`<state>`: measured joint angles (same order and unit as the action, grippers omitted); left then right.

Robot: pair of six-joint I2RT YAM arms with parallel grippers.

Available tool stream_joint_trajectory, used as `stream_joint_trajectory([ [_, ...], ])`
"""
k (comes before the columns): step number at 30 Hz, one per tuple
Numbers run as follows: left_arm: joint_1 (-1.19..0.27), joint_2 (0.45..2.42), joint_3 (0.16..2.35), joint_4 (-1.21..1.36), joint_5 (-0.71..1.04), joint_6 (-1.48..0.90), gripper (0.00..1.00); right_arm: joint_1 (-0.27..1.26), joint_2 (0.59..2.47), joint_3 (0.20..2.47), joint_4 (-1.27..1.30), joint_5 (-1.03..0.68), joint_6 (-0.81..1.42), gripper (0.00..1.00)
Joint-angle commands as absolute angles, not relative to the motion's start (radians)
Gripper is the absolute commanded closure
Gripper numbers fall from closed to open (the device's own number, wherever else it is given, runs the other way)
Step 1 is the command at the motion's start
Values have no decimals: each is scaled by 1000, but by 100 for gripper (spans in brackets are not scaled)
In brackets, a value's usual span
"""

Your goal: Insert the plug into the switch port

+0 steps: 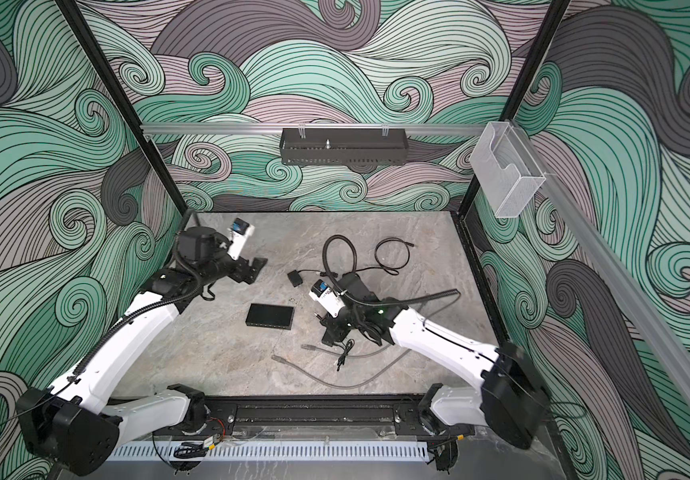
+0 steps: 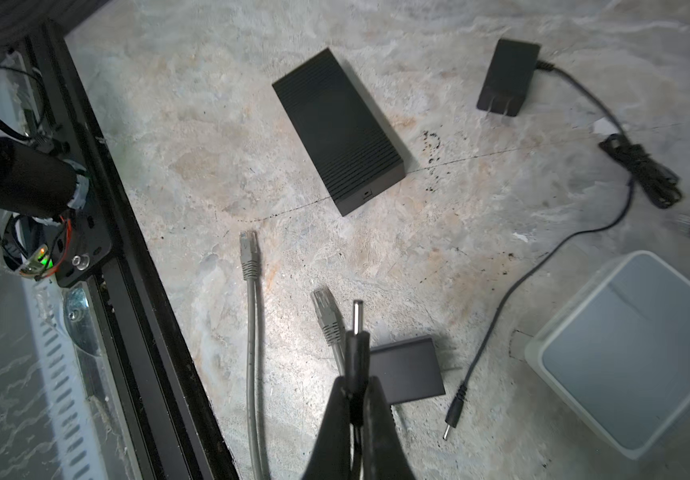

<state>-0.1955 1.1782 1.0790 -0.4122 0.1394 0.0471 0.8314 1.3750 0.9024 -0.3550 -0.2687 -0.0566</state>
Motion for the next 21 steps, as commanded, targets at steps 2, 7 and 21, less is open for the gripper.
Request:
stream_joint_trajectory([
  [2, -10, 1266, 1000, -551, 347, -513, 21, 840, 1542, 991, -439, -332, -144, 100],
  [7, 32, 1350, 912, -545, 415, -599, 23, 846, 1728, 1102, -472, -328, -193, 100],
  [21, 62, 1539, 931, -550, 475, -595, 27, 894, 1972, 1288, -486, -311, -240, 100],
])
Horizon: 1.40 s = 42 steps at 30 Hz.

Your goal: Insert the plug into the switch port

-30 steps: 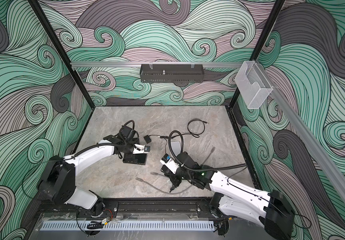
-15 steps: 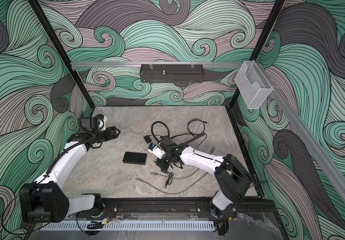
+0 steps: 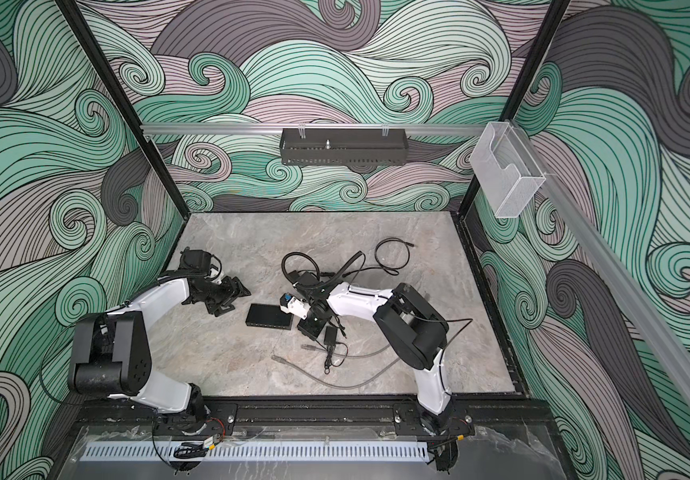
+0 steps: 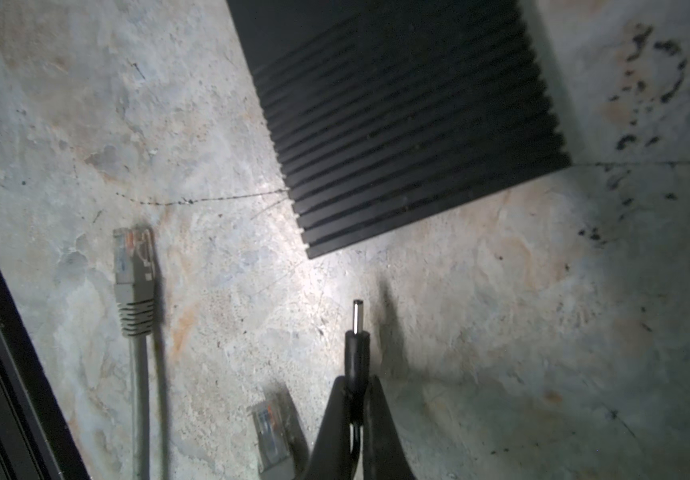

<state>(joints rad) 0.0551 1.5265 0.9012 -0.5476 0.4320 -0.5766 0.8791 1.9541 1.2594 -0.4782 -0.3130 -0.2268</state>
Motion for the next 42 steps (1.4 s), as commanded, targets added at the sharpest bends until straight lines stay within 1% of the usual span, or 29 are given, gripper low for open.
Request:
stream_joint_trajectory([
  [1, 63, 1538, 930, -548, 477, -595, 27, 902, 1975, 1289, -483, -313, -239, 100],
  [9, 63, 1533, 928, -547, 481, -591, 25, 971, 1990, 1310, -457, -317, -219, 100],
  [12, 62, 1535, 932, -571, 445, -591, 24, 977, 1990, 1306, -463, -320, -203, 100],
  [16, 63, 1551, 933, -597, 415, -599, 24, 966, 1958, 1241, -435, -267, -177, 100],
  [20, 63, 1578, 921, -565, 461, -615, 27, 924, 1935, 1213, -408, -267, -133, 100],
  [26, 61, 1630, 914, -491, 509, -645, 27, 888, 1930, 1229, -409, -234, -106, 100],
  [30, 61, 1678, 925, -491, 527, -651, 27, 884, 1958, 1281, -421, -265, -114, 100],
  [34, 61, 1683, 927, -496, 524, -648, 26, 896, 1980, 1317, -420, -311, -119, 100],
  [42, 63, 1656, 945, -526, 468, -609, 24, 995, 1972, 1324, -404, -356, -131, 100],
])
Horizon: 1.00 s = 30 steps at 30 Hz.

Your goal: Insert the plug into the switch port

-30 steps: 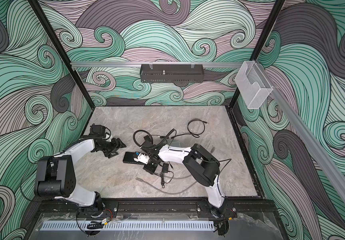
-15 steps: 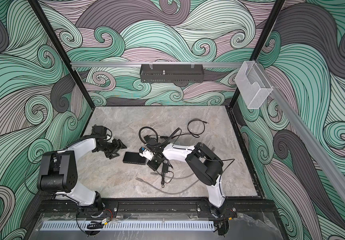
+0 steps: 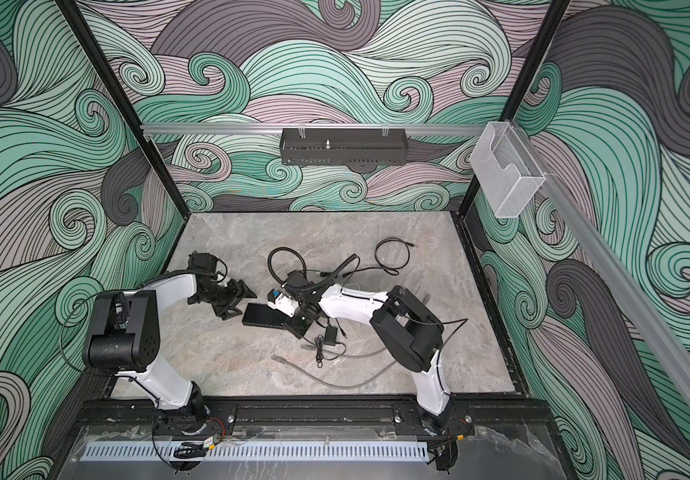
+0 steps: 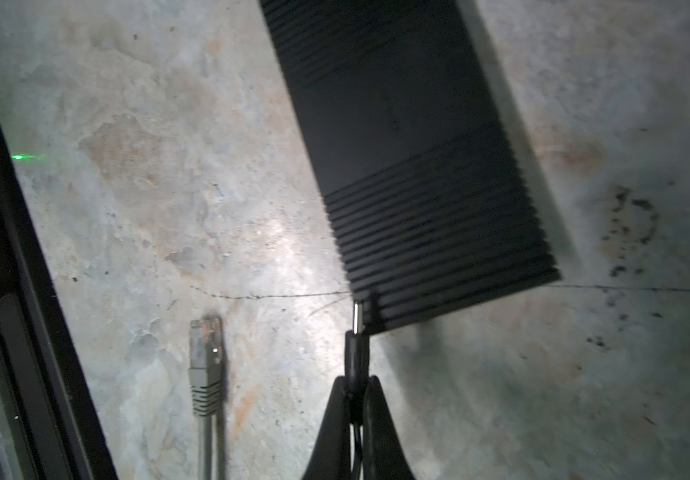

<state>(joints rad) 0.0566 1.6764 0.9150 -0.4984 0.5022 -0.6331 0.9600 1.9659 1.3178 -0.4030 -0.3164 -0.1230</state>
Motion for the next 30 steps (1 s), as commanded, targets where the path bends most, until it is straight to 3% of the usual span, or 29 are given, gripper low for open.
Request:
stream_joint_trajectory([
  [1, 63, 1652, 949, -529, 462, -603, 24, 1005, 1964, 1313, -393, -362, -127, 100],
  [11, 43, 1706, 1012, -523, 451, -610, 24, 938, 1823, 1132, -307, -302, -77, 100],
  [17, -26, 1772, 1075, -499, 457, -641, 24, 864, 1892, 1186, -354, -310, -98, 100],
  [30, -61, 1841, 1121, -491, 518, -641, 24, 894, 1996, 1296, -397, -357, -94, 100],
])
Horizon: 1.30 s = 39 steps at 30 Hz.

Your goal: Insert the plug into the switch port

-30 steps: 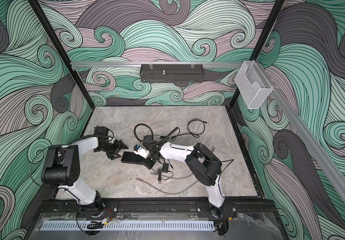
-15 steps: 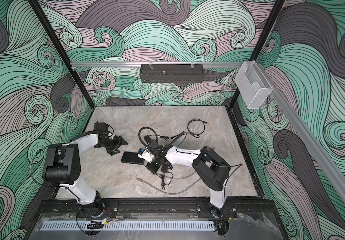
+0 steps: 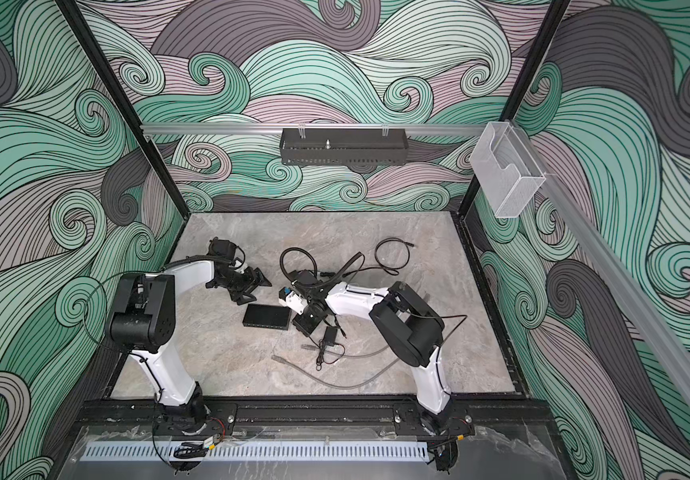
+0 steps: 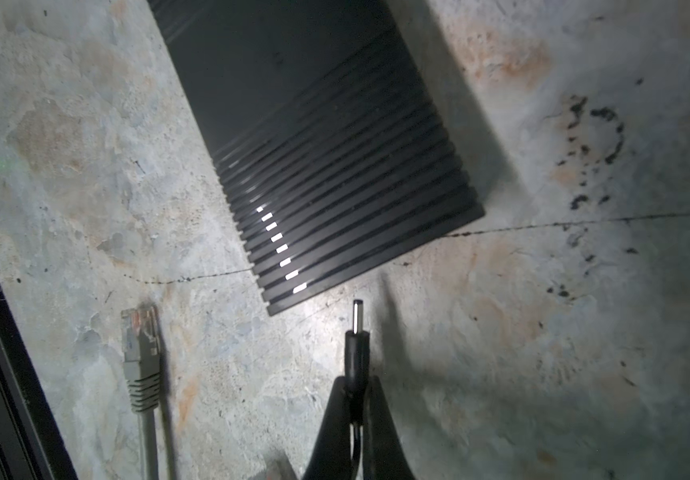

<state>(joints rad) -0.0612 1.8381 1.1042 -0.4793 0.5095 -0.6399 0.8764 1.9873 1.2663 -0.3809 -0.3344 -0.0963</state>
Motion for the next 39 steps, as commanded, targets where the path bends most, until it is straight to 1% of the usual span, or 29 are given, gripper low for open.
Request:
stream_joint_trajectory([
  [1, -61, 1843, 1123, -491, 520, -643, 24, 905, 1996, 1298, -396, -357, -92, 100],
  [9, -63, 1849, 1121, -482, 525, -650, 24, 971, 1999, 1296, -367, -364, -72, 100],
  [17, -66, 1844, 1130, -478, 539, -659, 23, 982, 1963, 1278, -367, -358, -83, 100],
  [20, -55, 1789, 1147, -532, 438, -638, 20, 970, 1911, 1222, -365, -329, -86, 100],
  [22, -52, 1748, 1153, -594, 334, -630, 18, 948, 1889, 1191, -365, -324, -81, 100],
  [24, -51, 1716, 1144, -642, 257, -629, 18, 926, 1882, 1178, -365, -333, -80, 100],
  [27, -52, 1674, 1110, -661, 206, -633, 18, 911, 1888, 1176, -366, -339, -83, 100],
  [31, -54, 1677, 1090, -673, 218, -612, 18, 910, 1924, 1219, -382, -355, -80, 100],
  [39, -96, 1756, 1089, -603, 355, -627, 18, 913, 2007, 1304, -373, -378, -58, 100],
])
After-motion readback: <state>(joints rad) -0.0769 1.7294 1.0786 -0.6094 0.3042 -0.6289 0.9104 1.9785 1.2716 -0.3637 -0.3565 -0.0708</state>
